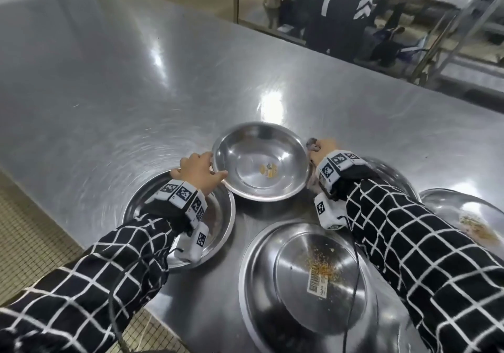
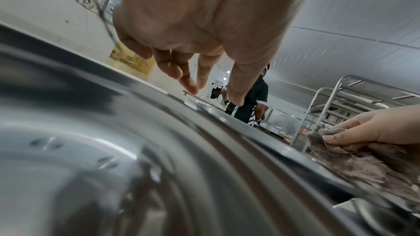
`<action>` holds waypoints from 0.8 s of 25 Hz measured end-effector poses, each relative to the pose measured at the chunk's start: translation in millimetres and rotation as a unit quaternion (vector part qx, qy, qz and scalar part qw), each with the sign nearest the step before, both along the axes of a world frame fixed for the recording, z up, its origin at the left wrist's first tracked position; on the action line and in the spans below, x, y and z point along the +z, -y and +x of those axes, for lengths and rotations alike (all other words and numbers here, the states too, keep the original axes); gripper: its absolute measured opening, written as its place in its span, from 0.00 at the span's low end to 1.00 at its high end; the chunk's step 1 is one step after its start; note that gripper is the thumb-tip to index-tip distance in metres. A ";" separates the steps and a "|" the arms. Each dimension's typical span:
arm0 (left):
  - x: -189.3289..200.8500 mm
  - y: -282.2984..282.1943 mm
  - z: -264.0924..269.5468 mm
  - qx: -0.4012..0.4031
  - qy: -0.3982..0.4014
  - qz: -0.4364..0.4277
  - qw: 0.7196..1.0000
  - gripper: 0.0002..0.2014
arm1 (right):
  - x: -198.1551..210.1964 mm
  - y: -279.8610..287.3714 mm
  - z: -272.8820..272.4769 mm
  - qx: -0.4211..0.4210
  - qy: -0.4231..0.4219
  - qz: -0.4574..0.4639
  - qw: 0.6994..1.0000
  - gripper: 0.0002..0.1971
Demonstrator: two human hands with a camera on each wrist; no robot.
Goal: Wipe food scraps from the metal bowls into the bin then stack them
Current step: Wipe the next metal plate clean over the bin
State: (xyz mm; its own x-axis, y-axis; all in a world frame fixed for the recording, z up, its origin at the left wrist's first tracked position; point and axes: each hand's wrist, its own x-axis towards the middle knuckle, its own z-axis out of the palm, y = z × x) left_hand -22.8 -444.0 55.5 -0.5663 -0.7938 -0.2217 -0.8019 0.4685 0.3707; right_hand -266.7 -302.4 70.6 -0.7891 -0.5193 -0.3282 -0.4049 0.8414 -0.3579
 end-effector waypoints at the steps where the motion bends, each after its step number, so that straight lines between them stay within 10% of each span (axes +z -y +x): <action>1: 5.5 -2.7 -0.8 -0.006 -0.007 0.002 1.000 0.28 | 5.3 -3.2 0.8 -0.019 0.012 -0.050 0.999 0.12; 9: 66.2 -79.9 -37.8 -0.184 -0.151 0.121 0.964 0.26 | 64.8 -119.8 30.8 -0.127 -0.041 -0.222 0.966 0.16; 20: 59.6 -260.5 -139.2 -0.348 -0.077 0.182 0.916 0.21 | 86.1 -346.4 -1.8 -0.217 -0.081 -0.111 0.966 0.04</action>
